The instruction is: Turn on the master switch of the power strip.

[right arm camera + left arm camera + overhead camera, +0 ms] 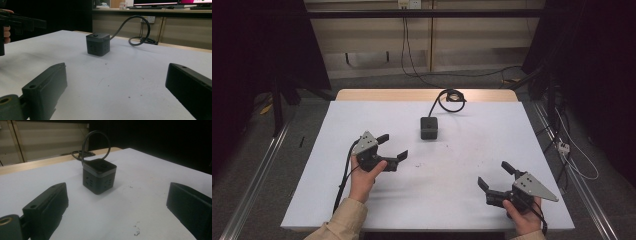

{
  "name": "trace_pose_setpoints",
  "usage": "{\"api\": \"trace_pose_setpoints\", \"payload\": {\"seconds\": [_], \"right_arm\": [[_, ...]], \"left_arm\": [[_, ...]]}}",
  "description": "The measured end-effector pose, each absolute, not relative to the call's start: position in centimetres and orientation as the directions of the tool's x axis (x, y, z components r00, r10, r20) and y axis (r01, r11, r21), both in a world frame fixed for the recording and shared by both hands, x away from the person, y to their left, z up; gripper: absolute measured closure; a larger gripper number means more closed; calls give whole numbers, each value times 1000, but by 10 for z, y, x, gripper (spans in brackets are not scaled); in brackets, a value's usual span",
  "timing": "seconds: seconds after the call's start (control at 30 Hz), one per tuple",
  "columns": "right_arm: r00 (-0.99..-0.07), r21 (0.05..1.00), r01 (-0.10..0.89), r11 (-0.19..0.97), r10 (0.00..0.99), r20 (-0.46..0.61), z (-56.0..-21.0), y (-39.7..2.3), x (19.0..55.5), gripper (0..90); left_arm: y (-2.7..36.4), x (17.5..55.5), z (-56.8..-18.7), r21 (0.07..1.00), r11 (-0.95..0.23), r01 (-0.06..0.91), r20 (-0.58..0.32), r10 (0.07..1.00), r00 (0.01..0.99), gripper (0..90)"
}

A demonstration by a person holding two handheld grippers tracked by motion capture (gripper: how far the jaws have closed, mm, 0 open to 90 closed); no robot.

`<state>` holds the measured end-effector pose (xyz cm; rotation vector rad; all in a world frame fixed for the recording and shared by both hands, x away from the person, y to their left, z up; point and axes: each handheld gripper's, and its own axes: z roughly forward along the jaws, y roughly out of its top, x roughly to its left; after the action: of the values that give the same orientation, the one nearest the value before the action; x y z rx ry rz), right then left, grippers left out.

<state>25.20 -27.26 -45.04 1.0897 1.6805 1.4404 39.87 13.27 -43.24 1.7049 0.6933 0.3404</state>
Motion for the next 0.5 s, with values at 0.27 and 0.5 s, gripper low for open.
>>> {"api": "trace_pose_setpoints", "payload": {"seconds": [0.27, 0.5], "right_arm": [[-432, 984, 170, 43, 901, 35, -450, -273, 252, 31], [-434, 985, 169, 43, 900, 35, -451, -274, 251, 31]], "left_arm": [[124, 406, -433, 955, -128, 269, -140, 606, 783, 35], [115, 414, -434, 949, -134, 287, -153, 598, 787, 35]]}}
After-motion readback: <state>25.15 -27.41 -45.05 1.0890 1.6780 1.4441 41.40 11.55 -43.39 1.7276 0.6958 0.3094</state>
